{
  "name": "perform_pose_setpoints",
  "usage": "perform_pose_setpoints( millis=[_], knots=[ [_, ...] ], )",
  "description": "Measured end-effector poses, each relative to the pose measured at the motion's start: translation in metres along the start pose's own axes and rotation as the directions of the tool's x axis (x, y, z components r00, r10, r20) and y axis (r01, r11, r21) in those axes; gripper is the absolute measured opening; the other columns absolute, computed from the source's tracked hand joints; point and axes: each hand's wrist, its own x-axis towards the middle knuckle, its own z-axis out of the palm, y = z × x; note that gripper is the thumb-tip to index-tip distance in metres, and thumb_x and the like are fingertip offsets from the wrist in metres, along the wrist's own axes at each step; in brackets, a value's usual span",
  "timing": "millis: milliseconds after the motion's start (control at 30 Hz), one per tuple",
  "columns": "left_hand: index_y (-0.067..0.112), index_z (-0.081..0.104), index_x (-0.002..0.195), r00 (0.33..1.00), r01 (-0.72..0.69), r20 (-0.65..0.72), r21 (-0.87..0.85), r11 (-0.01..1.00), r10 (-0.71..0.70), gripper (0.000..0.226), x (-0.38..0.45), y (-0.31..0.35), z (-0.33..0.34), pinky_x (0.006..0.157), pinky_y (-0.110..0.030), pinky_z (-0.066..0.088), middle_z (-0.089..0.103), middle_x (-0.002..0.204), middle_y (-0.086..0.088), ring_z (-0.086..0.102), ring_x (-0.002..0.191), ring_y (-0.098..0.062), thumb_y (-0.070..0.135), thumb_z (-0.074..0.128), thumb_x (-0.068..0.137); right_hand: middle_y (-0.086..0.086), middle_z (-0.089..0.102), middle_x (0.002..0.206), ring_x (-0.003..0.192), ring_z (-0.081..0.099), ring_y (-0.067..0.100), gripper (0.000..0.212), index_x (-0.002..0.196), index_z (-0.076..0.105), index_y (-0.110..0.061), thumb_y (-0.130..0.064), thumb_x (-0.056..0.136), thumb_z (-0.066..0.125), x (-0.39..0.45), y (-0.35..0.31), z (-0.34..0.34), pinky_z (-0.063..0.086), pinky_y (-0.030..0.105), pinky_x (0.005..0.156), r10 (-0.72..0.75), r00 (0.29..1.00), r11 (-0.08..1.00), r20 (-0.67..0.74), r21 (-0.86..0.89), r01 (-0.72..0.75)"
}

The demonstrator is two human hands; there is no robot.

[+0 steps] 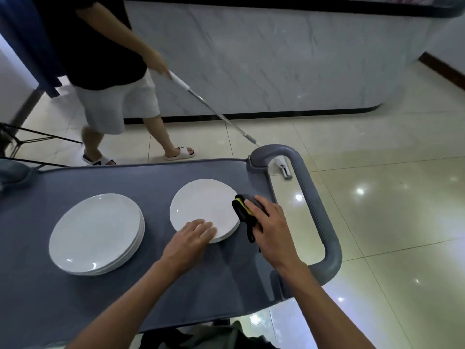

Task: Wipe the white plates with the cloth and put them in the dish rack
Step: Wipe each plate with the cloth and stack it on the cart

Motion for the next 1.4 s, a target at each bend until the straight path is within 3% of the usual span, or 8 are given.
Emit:
perform_pose_setpoints(
  millis=[200,433,567,867,1033,1167,1267,1400],
  knots=[
    [0.011,0.070,0.111,0.999,-0.034,0.043,0.035,0.999,0.033,0.043,-0.007,-0.002,0.010,0.082,-0.035,0.056,0.067,0.119,-0.007,0.056,0.111,-0.029,0.005,0.040,0.080,0.007,0.051,0.143,0.126,0.047,0.030,0.062,0.141,0.055,-0.019,0.006,0.084,0.066,-0.006,-0.006,0.005,0.044,0.042,0.107,0.007,1.000,1.000,0.013,0.008,-0.007],
    [0.013,0.070,0.114,0.987,0.061,0.149,-0.006,0.998,-0.059,0.050,-0.008,0.000,0.005,0.081,-0.040,0.055,0.067,0.119,-0.008,0.064,0.108,-0.034,-0.003,0.077,0.067,0.006,0.049,0.145,0.130,0.044,0.028,0.062,0.142,0.053,-0.019,0.006,0.086,0.064,-0.004,-0.015,0.010,0.042,0.039,0.110,-0.008,0.999,1.000,0.043,0.025,0.007],
    [0.016,0.071,0.112,0.982,0.091,0.170,-0.003,0.996,-0.089,0.040,-0.006,0.001,-0.003,0.081,-0.040,0.055,0.069,0.117,-0.005,0.065,0.109,-0.032,0.022,0.082,0.075,0.006,0.050,0.144,0.127,0.046,0.028,0.063,0.142,0.054,-0.018,0.005,0.084,0.067,0.000,-0.022,0.015,0.044,0.039,0.107,-0.028,0.999,0.999,0.038,0.024,0.027],
    [0.013,0.075,0.108,0.926,0.350,-0.113,-0.108,0.931,-0.361,0.025,-0.045,-0.038,-0.047,0.073,-0.040,0.054,0.072,0.108,-0.001,0.066,0.097,-0.028,0.017,0.062,0.087,0.008,0.053,0.141,0.121,0.050,0.032,0.071,0.138,0.058,-0.017,0.014,0.075,0.066,0.027,-0.057,0.043,0.046,0.045,0.103,-0.126,0.991,0.987,0.043,0.109,0.121],
    [0.011,0.077,0.106,0.747,0.613,-0.215,-0.148,0.777,-0.630,0.024,-0.088,-0.084,-0.079,0.082,-0.040,0.055,0.075,0.107,-0.004,0.065,0.101,-0.029,0.006,0.077,0.083,0.007,0.054,0.140,0.118,0.050,0.032,0.069,0.137,0.060,-0.017,0.014,0.075,0.066,0.041,-0.107,0.075,0.046,0.044,0.102,-0.215,0.975,0.963,0.065,0.178,0.200],
    [0.010,0.075,0.111,0.485,0.800,-0.222,-0.278,0.532,-0.846,0.027,-0.133,-0.127,-0.096,0.092,-0.043,0.053,0.072,0.112,-0.007,0.062,0.107,-0.032,0.009,0.077,0.084,0.006,0.051,0.143,0.121,0.048,0.028,0.069,0.139,0.057,-0.019,0.011,0.077,0.067,0.050,-0.152,0.098,0.044,0.039,0.105,-0.285,0.952,0.945,0.113,0.202,0.259],
    [0.013,0.071,0.120,0.259,0.897,-0.085,-0.349,0.272,-0.962,0.035,-0.161,-0.156,-0.104,0.092,-0.045,0.052,0.067,0.119,-0.007,0.062,0.106,-0.031,0.022,0.075,0.087,0.009,0.053,0.141,0.118,0.051,0.032,0.069,0.138,0.059,-0.017,0.012,0.076,0.066,0.057,-0.185,0.116,0.045,0.042,0.103,-0.325,0.935,0.932,0.140,0.214,0.292],
    [0.020,0.071,0.111,0.171,0.922,0.033,-0.357,0.148,-0.985,0.029,-0.184,-0.174,-0.108,0.084,-0.041,0.054,0.065,0.109,-0.003,0.065,0.093,-0.026,0.033,0.075,0.085,0.007,0.056,0.137,0.113,0.054,0.033,0.070,0.135,0.062,-0.017,0.015,0.073,0.064,0.064,-0.225,0.142,0.048,0.042,0.098,-0.378,0.911,0.913,0.164,0.228,0.338]
  ],
)
